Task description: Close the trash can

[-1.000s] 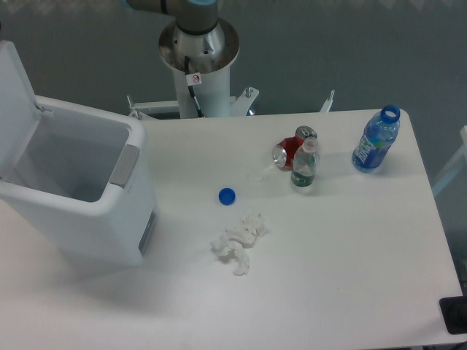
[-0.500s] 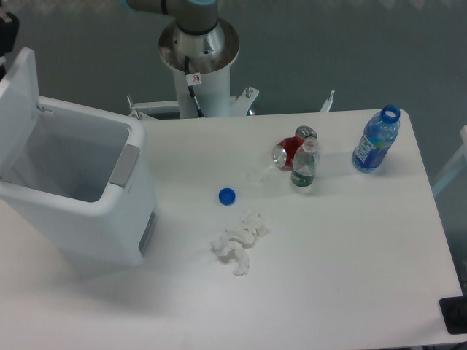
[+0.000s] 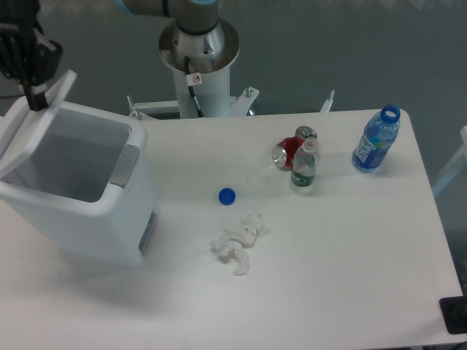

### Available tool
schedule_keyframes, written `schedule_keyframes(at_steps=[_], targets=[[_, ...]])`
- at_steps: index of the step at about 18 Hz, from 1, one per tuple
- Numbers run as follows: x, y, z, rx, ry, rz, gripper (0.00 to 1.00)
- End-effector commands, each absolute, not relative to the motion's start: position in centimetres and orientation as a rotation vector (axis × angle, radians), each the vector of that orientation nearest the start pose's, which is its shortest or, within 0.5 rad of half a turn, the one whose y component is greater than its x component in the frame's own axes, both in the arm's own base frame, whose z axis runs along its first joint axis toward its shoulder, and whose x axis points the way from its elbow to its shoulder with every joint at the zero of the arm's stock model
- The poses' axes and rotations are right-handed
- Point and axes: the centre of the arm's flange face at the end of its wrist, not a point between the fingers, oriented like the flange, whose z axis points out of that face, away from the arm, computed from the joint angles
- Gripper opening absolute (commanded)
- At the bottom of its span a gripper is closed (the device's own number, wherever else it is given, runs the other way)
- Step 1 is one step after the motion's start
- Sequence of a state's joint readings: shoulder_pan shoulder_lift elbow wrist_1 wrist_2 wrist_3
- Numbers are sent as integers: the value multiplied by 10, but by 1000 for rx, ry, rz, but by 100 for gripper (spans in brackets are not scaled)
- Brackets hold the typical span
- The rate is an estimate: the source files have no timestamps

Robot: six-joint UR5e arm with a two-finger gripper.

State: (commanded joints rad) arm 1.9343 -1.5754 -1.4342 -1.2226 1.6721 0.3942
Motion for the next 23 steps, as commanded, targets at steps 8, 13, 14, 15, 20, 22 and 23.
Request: schedule_keyframes(at_steps=[8, 13, 14, 15, 20, 22, 23], targets=[[-106, 544, 561, -2769, -54, 319, 0], [-113, 554, 543, -2765, -64, 318, 0], [-112, 554, 541, -2769, -62, 317, 0], [-112, 554, 541, -2770, -59, 313, 0], [-116, 553, 533, -2779, -61, 265, 0], [-116, 552, 524, -2797, -46, 259, 0], [-116, 551, 523, -2801, -46, 257, 0]])
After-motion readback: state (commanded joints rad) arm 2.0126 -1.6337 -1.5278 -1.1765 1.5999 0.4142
